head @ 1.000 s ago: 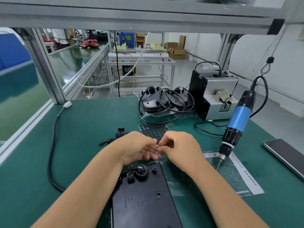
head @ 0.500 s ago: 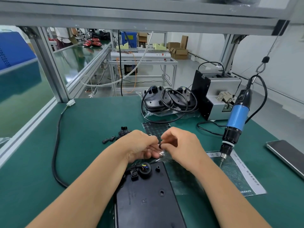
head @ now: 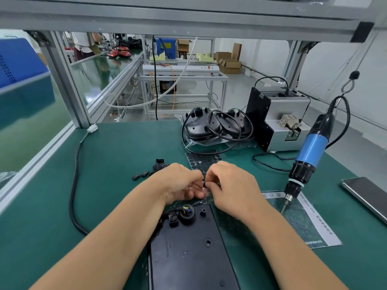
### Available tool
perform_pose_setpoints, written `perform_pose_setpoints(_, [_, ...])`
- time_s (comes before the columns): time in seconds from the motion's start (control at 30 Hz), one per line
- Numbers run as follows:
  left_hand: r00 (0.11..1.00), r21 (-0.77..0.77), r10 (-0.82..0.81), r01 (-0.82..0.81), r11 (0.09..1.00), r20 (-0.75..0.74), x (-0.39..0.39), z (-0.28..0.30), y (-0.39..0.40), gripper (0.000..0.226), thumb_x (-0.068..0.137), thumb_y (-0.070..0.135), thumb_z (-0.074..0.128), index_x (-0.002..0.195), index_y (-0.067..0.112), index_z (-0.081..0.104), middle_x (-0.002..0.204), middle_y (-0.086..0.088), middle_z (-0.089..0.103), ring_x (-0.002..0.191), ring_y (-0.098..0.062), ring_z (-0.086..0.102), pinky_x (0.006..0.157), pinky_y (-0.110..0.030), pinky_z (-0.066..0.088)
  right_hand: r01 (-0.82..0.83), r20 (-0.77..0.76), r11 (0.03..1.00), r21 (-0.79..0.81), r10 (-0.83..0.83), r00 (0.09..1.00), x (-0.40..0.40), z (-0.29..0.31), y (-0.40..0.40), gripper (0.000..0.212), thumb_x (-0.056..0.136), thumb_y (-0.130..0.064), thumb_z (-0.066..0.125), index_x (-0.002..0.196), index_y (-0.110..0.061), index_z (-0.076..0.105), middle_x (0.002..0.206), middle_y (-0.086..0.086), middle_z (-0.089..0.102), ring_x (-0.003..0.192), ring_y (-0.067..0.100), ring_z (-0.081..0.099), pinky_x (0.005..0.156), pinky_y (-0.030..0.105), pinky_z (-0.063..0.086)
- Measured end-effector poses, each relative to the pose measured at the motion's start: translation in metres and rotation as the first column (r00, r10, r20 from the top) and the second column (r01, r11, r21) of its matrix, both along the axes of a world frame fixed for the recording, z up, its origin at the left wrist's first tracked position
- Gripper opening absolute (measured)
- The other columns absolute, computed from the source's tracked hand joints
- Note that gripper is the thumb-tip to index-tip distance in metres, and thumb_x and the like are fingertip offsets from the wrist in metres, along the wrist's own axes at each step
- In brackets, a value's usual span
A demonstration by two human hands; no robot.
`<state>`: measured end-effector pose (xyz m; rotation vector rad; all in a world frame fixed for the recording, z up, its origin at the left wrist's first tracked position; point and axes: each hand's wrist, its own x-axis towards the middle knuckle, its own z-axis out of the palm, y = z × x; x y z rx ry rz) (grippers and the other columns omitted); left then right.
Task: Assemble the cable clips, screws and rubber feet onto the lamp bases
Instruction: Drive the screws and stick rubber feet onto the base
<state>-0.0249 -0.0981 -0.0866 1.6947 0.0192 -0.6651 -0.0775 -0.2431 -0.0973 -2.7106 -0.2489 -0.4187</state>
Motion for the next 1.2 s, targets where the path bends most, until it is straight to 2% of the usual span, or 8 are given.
perform_pose_setpoints(0.13, [1.0, -0.02, 0.001, -0.001, 1.0, -0.012, 0.0, -0.001, 0.0, 0.02, 0.09, 0.007, 0.053, 0.093, -0.009, 0.064, 0.068, -0.016, 0.07, 0.048, -0.013, 0.063, 0.041, -0.015, 0.041, -0.009, -0.06, 0.991, 0.131, 0.017, 0.998, 0.0, 0.0, -0.005, 0.02, 0.087, -0.022, 0.062, 0.076, -0.031, 0.048, 0.079, -0.014, 0.052, 0.076, 0.009, 0.05, 0.067, 0.031, 0.041])
perform_pose_setpoints(0.3, [1.0, -0.013, -0.006, 0.006, 1.0, -0.014, 0.0, 0.0, 0.001, 0.02, 0.09, 0.008, 0.054, 0.093, -0.009, 0.064, 0.07, -0.017, 0.071, 0.049, -0.013, 0.063, 0.041, -0.016, 0.042, -0.025, -0.08, 0.99, 0.135, 0.037, 0.996, 0.0, 0.002, -0.007, 0.02, 0.089, -0.022, 0.06, 0.078, -0.032, 0.048, 0.081, -0.015, 0.052, 0.078, 0.009, 0.051, 0.07, 0.031, 0.042])
perform_pose_setpoints(0.47, [0.999, 0.023, -0.007, 0.007, 1.0, 0.032, -0.001, 0.0, 0.0, 0.015, 0.087, 0.006, 0.059, 0.083, -0.006, 0.066, 0.073, -0.016, 0.071, 0.049, -0.012, 0.063, 0.043, -0.015, 0.044, -0.053, -0.133, 0.962, 0.268, 0.091, 0.987, -0.005, 0.012, -0.01, 0.013, 0.09, -0.015, 0.061, 0.08, -0.022, 0.057, 0.089, -0.01, 0.059, 0.083, 0.011, 0.058, 0.079, 0.03, 0.049])
perform_pose_setpoints(0.6, [0.995, 0.119, 0.003, -0.014, 0.993, 0.098, -0.002, 0.001, 0.0, 0.017, 0.088, 0.009, 0.059, 0.081, -0.003, 0.069, 0.067, -0.012, 0.07, 0.048, -0.009, 0.062, 0.04, -0.014, 0.041, -0.032, -0.24, 0.821, 0.569, 0.204, 0.949, -0.014, 0.032, -0.021, 0.017, 0.09, -0.011, 0.063, 0.074, -0.017, 0.064, 0.072, -0.01, 0.061, 0.062, 0.002, 0.052, 0.063, 0.015, 0.046])
perform_pose_setpoints(0.7, [0.985, 0.193, 0.018, -0.052, 0.98, 0.174, -0.004, 0.004, 0.002, 0.024, 0.089, 0.018, 0.063, 0.073, 0.001, 0.07, 0.06, -0.005, 0.07, 0.045, -0.009, 0.059, 0.038, -0.013, 0.038, 0.13, -0.447, 0.602, 0.788, 0.413, 0.794, -0.027, 0.04, -0.022, 0.027, 0.09, -0.006, 0.061, 0.066, -0.018, 0.06, 0.06, -0.005, 0.052, 0.054, 0.008, 0.043, 0.053, 0.02, 0.042])
perform_pose_setpoints(0.8, [0.958, 0.247, 0.065, -0.137, 0.959, 0.278, -0.006, 0.003, 0.011, 0.027, 0.088, 0.024, 0.064, 0.074, 0.002, 0.071, 0.065, -0.007, 0.071, 0.047, -0.01, 0.059, 0.038, -0.014, 0.038, 0.243, -0.537, 0.535, 0.809, 0.508, 0.673, -0.048, 0.038, -0.015, 0.024, 0.078, -0.012, 0.069, 0.058, -0.021, 0.06, 0.055, -0.004, 0.04, 0.051, 0.01, 0.031, 0.048, 0.019, 0.034])
perform_pose_setpoints(0.97, [0.867, 0.272, 0.124, -0.284, 0.919, 0.483, -0.019, -0.003, 0.029, 0.025, 0.087, 0.027, 0.062, 0.071, 0.011, 0.074, 0.069, 0.0, 0.073, 0.051, -0.006, 0.062, 0.044, -0.015, 0.036, 0.293, -0.615, 0.607, 0.738, 0.429, 0.661, -0.081, 0.036, 0.0, 0.019, 0.073, -0.019, 0.073, 0.057, -0.023, 0.064, 0.048, -0.01, 0.034, 0.045, 0.007, 0.031, 0.048, 0.019, 0.041])
perform_pose_setpoints(1.2, [0.855, 0.217, 0.16, -0.3, 0.929, 0.494, -0.031, -0.001, 0.031, 0.023, 0.089, 0.026, 0.061, 0.073, 0.015, 0.075, 0.074, 0.002, 0.074, 0.056, -0.005, 0.065, 0.044, -0.012, 0.037, 0.319, -0.624, 0.675, 0.665, 0.267, 0.734, -0.089, 0.035, 0.01, 0.016, 0.081, -0.014, 0.069, 0.066, -0.016, 0.062, 0.053, -0.007, 0.04, 0.042, 0.003, 0.038, 0.05, 0.016, 0.043])
